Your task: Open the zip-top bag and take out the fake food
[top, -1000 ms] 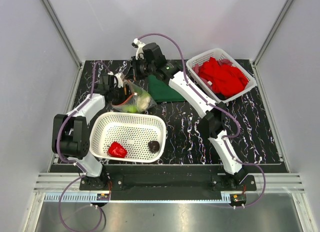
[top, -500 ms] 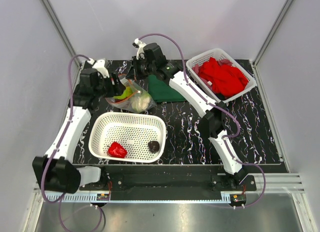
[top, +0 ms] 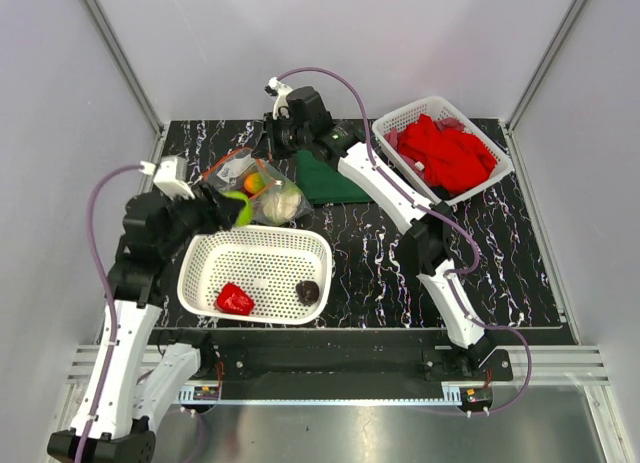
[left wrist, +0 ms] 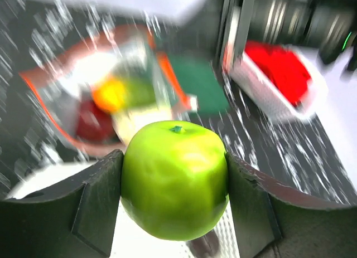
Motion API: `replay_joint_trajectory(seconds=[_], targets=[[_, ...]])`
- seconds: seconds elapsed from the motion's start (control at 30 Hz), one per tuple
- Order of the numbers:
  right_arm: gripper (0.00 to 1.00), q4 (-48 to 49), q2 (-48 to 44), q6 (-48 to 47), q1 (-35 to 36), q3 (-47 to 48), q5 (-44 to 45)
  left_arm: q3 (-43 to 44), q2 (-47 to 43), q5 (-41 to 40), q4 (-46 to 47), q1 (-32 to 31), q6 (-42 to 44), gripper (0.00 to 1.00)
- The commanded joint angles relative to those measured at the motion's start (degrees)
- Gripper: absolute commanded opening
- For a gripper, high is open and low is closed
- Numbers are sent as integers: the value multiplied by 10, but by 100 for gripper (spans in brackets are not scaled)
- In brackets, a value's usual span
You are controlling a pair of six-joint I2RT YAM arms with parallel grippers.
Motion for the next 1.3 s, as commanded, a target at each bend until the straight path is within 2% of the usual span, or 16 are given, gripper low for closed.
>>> replay_joint_trajectory(seconds=[0.0,0.13,0.3,0.33,0.37,0.43,0.5,0.57,0.6,0.63,0.8,0.9,1.0,1.07,1.2,1.27], targets=[[0,21,-16,6,-4,-6,6,-97,-25,59,-50,-27,-69,0],[0,21,-15,14,-5,-8,2,-164,-40,12,-59,-99,-103,0],[0,21,-19,17,-5,-10,4,-195,-3,-72,-75,-175,-136,2],[0,21,-19,18,-4,-13,6,-194,8,-88,-81,-203,-138,7],[0,21,-19,20,-4,-14,6,-191,18,-104,-88,-217,-149,19],[0,22,-19,22,-5,-14,6,-191,37,-122,-92,-239,-157,25],[0,21,-19,26,-5,-17,6,-189,41,-125,-91,-243,-156,39],[0,22,-19,28,-4,-21,6,-180,32,-124,-93,-243,-139,55],[0,22,-20,29,-4,-21,5,-177,23,-129,-96,-244,-132,70],[0,21,-20,29,-5,-23,4,-173,0,-135,-97,-244,-120,76],[0,21,-23,25,-5,-25,4,-87,-12,-188,-138,-243,-58,91],[0,20,-24,18,-5,-22,1,-20,37,-183,-164,-241,-22,95],[0,21,-22,15,-5,-11,-8,13,54,-200,-155,-232,-4,94],[0,21,-10,15,-4,12,-29,43,61,-204,-139,-197,20,90],[0,25,31,28,-3,79,-62,97,110,-104,-90,-69,17,75],[0,42,48,44,-3,104,-80,104,120,-83,-56,-39,6,68]])
